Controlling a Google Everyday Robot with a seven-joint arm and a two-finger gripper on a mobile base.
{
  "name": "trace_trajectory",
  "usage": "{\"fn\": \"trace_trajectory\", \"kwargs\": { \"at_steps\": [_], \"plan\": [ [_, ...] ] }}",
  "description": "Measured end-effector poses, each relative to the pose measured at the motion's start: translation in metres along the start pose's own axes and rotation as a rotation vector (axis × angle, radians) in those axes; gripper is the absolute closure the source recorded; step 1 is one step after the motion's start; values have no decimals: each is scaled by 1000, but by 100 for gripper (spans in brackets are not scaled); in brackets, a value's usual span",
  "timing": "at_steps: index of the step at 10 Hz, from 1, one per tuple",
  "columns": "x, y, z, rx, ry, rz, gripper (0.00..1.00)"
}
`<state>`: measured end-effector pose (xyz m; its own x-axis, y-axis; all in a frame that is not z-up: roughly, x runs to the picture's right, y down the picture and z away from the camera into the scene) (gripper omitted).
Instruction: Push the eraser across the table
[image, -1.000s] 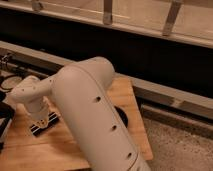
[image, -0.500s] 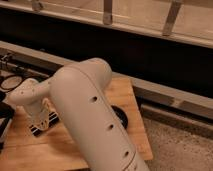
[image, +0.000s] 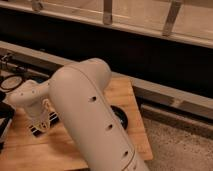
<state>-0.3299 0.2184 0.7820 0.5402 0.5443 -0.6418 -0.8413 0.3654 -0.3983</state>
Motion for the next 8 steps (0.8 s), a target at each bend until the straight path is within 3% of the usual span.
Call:
{"fn": "trace_trajectory", "kwargs": {
  "at_steps": [8],
  "plan": [
    [15, -3, 15, 26, 25, -52, 100]
  ]
}}
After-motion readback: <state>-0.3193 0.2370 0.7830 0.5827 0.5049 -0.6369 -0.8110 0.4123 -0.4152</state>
